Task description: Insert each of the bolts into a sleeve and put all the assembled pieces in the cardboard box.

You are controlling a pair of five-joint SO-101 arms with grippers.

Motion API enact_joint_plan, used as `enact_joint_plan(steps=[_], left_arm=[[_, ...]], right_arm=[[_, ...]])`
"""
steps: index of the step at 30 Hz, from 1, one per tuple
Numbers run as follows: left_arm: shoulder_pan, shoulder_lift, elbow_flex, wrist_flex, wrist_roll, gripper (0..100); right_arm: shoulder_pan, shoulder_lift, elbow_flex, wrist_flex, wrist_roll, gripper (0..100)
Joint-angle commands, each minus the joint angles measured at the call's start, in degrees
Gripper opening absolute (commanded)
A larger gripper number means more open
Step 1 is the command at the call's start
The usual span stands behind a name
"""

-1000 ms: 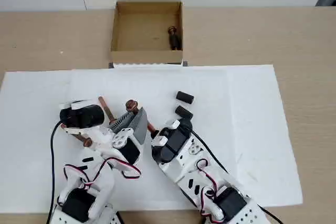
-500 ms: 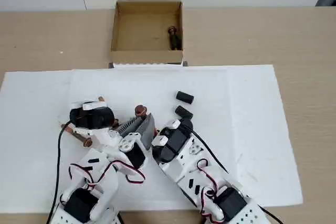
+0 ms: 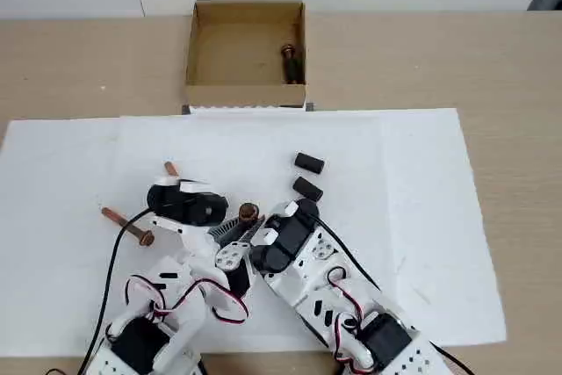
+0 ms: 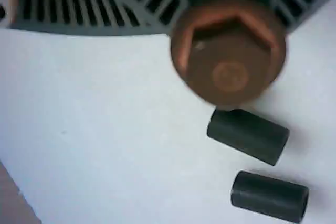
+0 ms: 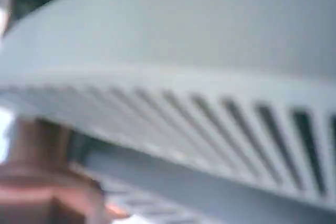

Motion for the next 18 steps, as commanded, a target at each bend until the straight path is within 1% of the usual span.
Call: enact_joint_plan(steps=[1,2,5,7,11,13,18], left_arm=[[0.5,-0.1,1.1,0.4,-1.0,3],[0.5,-0.1,1.1,0.4,-1.0,6],[0.5,0.0,1.1,0.6,-1.0,19],[0.4,0.0,1.1,0.6,-1.4,24],[-0.2,0.0,1.0,0.6,-2.9,25],[-1.7,0.0,0.8,0.4,-3.4,25],[-6.7,0.0,0.7,0.4,-8.4,25]], right_arm=[[0.0,-1.0,-0.6,-1.6,-0.1,0.2],[0.0,-1.0,-0.6,-1.6,-0.1,0.2],[0.0,-1.0,-0.6,-1.6,-0.1,0.2],[0.0,-1.0,-0.6,-1.6,-0.1,0.2],[0.0,-1.0,-0.6,-1.6,-0.1,0.2],[0.0,-1.0,-0.6,-1.6,-0.1,0.2],[0.0,-1.0,-0.6,-1.6,-0.1,0.2]])
